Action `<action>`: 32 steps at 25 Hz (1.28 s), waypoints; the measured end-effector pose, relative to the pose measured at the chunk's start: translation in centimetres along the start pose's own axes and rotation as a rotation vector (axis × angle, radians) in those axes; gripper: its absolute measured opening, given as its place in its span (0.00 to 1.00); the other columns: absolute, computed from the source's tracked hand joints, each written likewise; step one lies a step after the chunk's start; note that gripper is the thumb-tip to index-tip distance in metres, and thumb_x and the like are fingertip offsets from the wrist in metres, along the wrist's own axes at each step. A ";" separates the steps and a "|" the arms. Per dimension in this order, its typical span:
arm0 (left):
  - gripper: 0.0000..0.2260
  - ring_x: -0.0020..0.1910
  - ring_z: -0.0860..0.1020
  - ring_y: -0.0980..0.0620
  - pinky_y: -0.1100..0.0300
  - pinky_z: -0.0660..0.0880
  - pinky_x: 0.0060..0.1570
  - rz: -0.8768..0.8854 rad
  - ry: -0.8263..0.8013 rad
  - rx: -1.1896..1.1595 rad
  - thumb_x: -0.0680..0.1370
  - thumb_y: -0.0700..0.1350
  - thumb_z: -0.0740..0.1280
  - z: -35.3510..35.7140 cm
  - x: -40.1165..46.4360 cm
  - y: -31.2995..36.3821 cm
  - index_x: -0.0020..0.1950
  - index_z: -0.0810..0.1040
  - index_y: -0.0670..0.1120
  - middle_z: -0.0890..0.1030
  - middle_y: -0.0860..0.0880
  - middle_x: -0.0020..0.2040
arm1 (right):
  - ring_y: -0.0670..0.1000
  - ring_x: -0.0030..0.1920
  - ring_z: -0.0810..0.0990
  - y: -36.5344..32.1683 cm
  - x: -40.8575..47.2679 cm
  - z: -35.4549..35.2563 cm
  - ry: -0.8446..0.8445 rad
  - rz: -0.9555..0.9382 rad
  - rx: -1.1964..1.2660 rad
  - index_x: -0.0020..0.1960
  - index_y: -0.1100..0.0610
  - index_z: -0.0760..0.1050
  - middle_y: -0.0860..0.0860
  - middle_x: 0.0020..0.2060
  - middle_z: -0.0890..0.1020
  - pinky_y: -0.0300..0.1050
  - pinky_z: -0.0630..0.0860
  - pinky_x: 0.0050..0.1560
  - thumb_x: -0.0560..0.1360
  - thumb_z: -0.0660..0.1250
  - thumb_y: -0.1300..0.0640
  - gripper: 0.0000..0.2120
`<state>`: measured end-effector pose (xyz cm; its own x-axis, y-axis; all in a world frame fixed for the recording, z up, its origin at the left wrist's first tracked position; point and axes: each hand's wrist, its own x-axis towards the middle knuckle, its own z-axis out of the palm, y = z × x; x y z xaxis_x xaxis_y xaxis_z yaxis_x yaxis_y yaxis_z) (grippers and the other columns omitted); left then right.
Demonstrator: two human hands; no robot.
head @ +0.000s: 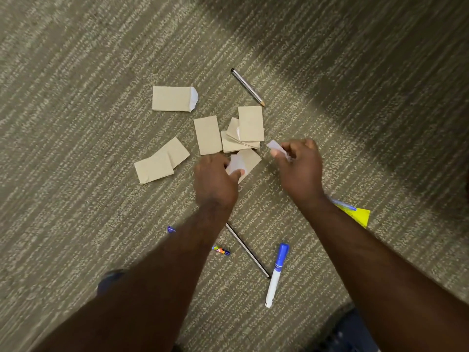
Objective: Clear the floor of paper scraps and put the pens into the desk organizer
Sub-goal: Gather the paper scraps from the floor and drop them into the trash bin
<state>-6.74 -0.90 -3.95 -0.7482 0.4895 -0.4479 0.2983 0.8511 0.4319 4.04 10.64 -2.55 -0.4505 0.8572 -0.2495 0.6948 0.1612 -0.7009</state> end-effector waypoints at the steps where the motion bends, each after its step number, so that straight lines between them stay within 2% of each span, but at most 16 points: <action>1: 0.13 0.52 0.73 0.44 0.55 0.66 0.47 0.014 -0.017 0.009 0.70 0.52 0.72 -0.1 0.2 -0.1 0.49 0.77 0.46 0.78 0.45 0.51 | 0.55 0.48 0.75 -0.9 0.6 0.7 0.008 0.022 0.033 0.46 0.59 0.79 0.53 0.48 0.71 0.46 0.74 0.51 0.72 0.70 0.57 0.06; 3: 0.11 0.49 0.74 0.46 0.55 0.68 0.45 0.049 -0.059 -0.028 0.71 0.51 0.71 -0.7 0.1 -0.2 0.47 0.78 0.46 0.77 0.45 0.49 | 0.56 0.53 0.75 -2.5 1.9 2.4 -0.002 0.064 0.074 0.44 0.57 0.80 0.50 0.50 0.68 0.50 0.75 0.56 0.70 0.73 0.57 0.05; 5: 0.07 0.45 0.72 0.49 0.57 0.65 0.41 0.063 -0.087 -0.115 0.72 0.48 0.70 -1.9 -0.4 -0.7 0.45 0.76 0.47 0.76 0.48 0.46 | 0.56 0.55 0.73 -4.1 2.9 4.2 -0.022 0.108 0.042 0.40 0.53 0.79 0.49 0.50 0.66 0.51 0.75 0.58 0.68 0.74 0.55 0.05; 7: 0.07 0.41 0.72 0.51 0.59 0.62 0.39 0.034 -0.085 -0.186 0.73 0.47 0.70 -3.6 -0.9 -1.7 0.42 0.72 0.50 0.76 0.52 0.43 | 0.55 0.55 0.72 -5.5 3.4 5.6 -0.018 0.153 -0.051 0.37 0.52 0.76 0.48 0.50 0.64 0.47 0.73 0.58 0.67 0.74 0.55 0.07; 9: 0.05 0.40 0.73 0.52 0.59 0.63 0.38 0.012 -0.055 -0.223 0.74 0.46 0.70 -5.2 -1.3 -3.1 0.44 0.73 0.50 0.76 0.54 0.41 | 0.52 0.50 0.72 -6.2 3.7 6.4 -0.006 0.182 -0.079 0.38 0.55 0.76 0.50 0.51 0.65 0.41 0.71 0.57 0.67 0.75 0.58 0.07; 11: 0.06 0.42 0.75 0.51 0.59 0.67 0.40 0.006 -0.002 -0.214 0.74 0.45 0.69 -6.7 -1.2 -4.9 0.49 0.76 0.48 0.77 0.54 0.43 | 0.49 0.44 0.70 -6.5 3.9 6.7 0.010 0.163 -0.068 0.39 0.59 0.76 0.55 0.50 0.73 0.34 0.66 0.49 0.66 0.75 0.61 0.08; 12: 0.07 0.43 0.76 0.49 0.57 0.69 0.41 0.016 0.024 -0.202 0.74 0.45 0.68 -7.3 -0.9 -5.9 0.52 0.77 0.47 0.79 0.52 0.44 | 0.49 0.43 0.71 -6.5 3.8 6.8 0.022 0.145 -0.056 0.38 0.60 0.76 0.57 0.47 0.78 0.34 0.64 0.44 0.66 0.75 0.61 0.08; 15: 0.10 0.46 0.77 0.43 0.51 0.73 0.46 0.058 0.046 -0.122 0.74 0.46 0.68 -8.5 0.7 -8.5 0.54 0.78 0.45 0.81 0.45 0.49 | 0.51 0.39 0.75 -6.4 3.0 6.6 0.043 0.152 0.062 0.39 0.59 0.74 0.54 0.38 0.79 0.36 0.64 0.36 0.65 0.75 0.62 0.10; 17: 0.11 0.51 0.74 0.41 0.51 0.70 0.50 0.068 0.046 0.001 0.74 0.46 0.69 -8.8 1.5 -9.7 0.54 0.79 0.44 0.79 0.43 0.51 | 0.51 0.41 0.76 -6.4 2.5 6.0 0.083 0.167 0.168 0.44 0.56 0.68 0.53 0.41 0.78 0.34 0.70 0.38 0.66 0.75 0.63 0.16; 18: 0.12 0.54 0.72 0.41 0.51 0.69 0.53 0.066 0.047 0.039 0.74 0.46 0.69 -8.9 1.8 -10.2 0.54 0.79 0.43 0.77 0.42 0.54 | 0.51 0.42 0.77 -6.3 2.2 5.6 0.091 0.178 0.258 0.47 0.54 0.65 0.53 0.43 0.78 0.37 0.74 0.42 0.66 0.75 0.63 0.19; 21: 0.11 0.67 0.65 0.40 0.46 0.66 0.65 0.142 0.003 0.122 0.72 0.45 0.71 -8.9 2.5 -11.2 0.51 0.80 0.41 0.69 0.43 0.69 | 0.49 0.49 0.80 -6.3 1.3 5.0 0.014 0.210 0.474 0.56 0.52 0.60 0.53 0.49 0.79 0.39 0.78 0.48 0.71 0.71 0.64 0.24; 23: 0.12 0.72 0.60 0.40 0.43 0.63 0.69 0.194 -0.047 0.159 0.72 0.45 0.71 -8.8 3.0 -11.3 0.52 0.80 0.42 0.63 0.45 0.75 | 0.52 0.53 0.78 -6.0 1.0 5.3 -0.114 0.169 0.359 0.60 0.54 0.64 0.56 0.54 0.78 0.46 0.78 0.55 0.76 0.66 0.59 0.16; 25: 0.12 0.73 0.59 0.41 0.43 0.62 0.69 0.207 -0.071 0.172 0.73 0.44 0.69 -8.9 3.1 -10.9 0.56 0.79 0.44 0.63 0.47 0.75 | 0.56 0.57 0.74 -5.9 0.9 5.9 -0.277 0.098 0.047 0.62 0.60 0.68 0.59 0.57 0.74 0.56 0.75 0.58 0.79 0.59 0.54 0.14; 28: 0.13 0.69 0.64 0.43 0.45 0.64 0.66 0.219 -0.051 0.177 0.74 0.44 0.69 -8.8 2.5 -10.0 0.58 0.79 0.46 0.68 0.48 0.72 | 0.54 0.60 0.64 -6.3 0.4 7.1 -0.342 -0.107 -0.421 0.54 0.59 0.71 0.56 0.62 0.66 0.52 0.68 0.58 0.78 0.60 0.53 0.10; 30: 0.13 0.63 0.68 0.43 0.47 0.67 0.61 0.214 -0.035 0.160 0.73 0.44 0.69 -8.9 2.6 -9.6 0.57 0.80 0.46 0.73 0.46 0.65 | 0.55 0.62 0.62 -6.8 0.0 7.8 -0.320 -0.173 -0.493 0.51 0.57 0.72 0.55 0.66 0.64 0.52 0.66 0.58 0.76 0.64 0.54 0.08; 32: 0.13 0.56 0.71 0.45 0.52 0.70 0.54 0.224 -0.042 0.103 0.73 0.43 0.69 -9.1 2.8 -9.4 0.57 0.79 0.47 0.76 0.46 0.57 | 0.54 0.61 0.62 -7.1 -0.1 7.9 -0.283 -0.155 -0.444 0.50 0.57 0.72 0.54 0.65 0.66 0.52 0.66 0.58 0.74 0.67 0.56 0.07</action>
<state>-17.03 -9.25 -2.19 -0.6323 0.6736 -0.3827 0.5144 0.7344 0.4429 -5.25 5.51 -2.88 -0.6571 0.6520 -0.3783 0.7505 0.5188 -0.4093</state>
